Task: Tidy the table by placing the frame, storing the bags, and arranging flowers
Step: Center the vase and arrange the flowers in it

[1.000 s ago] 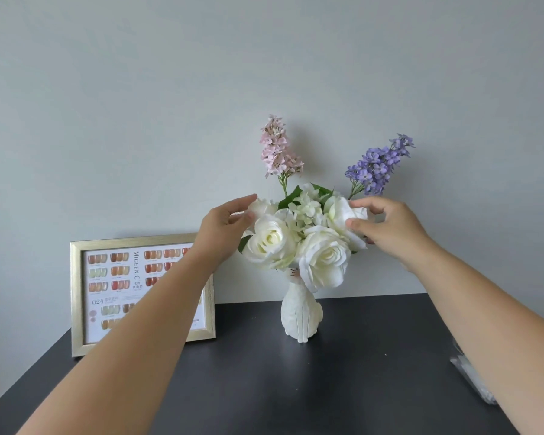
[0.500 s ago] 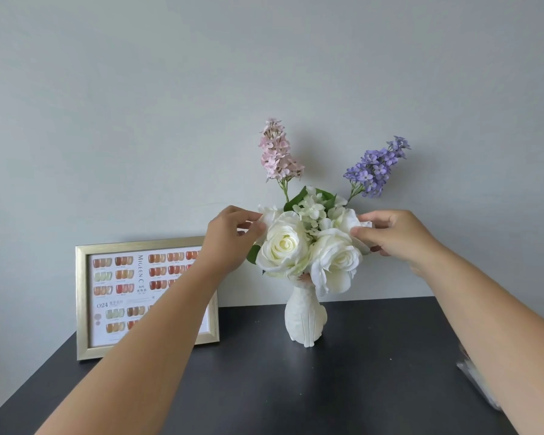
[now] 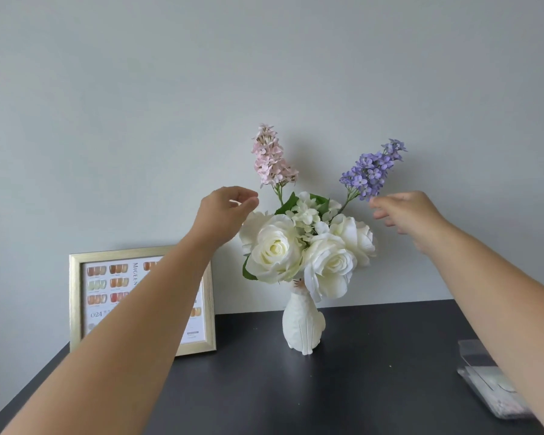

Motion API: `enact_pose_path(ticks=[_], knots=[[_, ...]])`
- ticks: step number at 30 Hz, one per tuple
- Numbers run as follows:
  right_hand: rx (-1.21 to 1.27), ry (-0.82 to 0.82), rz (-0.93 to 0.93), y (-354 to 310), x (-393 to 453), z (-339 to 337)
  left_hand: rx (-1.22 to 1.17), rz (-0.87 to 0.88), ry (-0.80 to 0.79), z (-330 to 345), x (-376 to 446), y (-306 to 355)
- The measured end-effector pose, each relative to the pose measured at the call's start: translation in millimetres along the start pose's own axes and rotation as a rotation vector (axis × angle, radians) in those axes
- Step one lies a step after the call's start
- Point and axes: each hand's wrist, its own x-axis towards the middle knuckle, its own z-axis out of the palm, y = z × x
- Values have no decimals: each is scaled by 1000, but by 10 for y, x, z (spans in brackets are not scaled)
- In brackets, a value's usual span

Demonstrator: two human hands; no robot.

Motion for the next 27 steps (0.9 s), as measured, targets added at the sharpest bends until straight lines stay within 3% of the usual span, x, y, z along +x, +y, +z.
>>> enact_pose_path(ticks=[6, 11, 14, 27], knots=[[-192, -256, 205, 51, 328, 179, 69, -255, -285, 124, 390, 114], [-110, -380, 216, 40, 512, 319, 49, -179, -407, 128, 610, 119], [-44, -352, 163, 31, 594, 404, 53, -128, -449, 178, 670, 107], [-42, -202, -225, -633, 691, 538, -113, -113, -197, 414, 775, 332]])
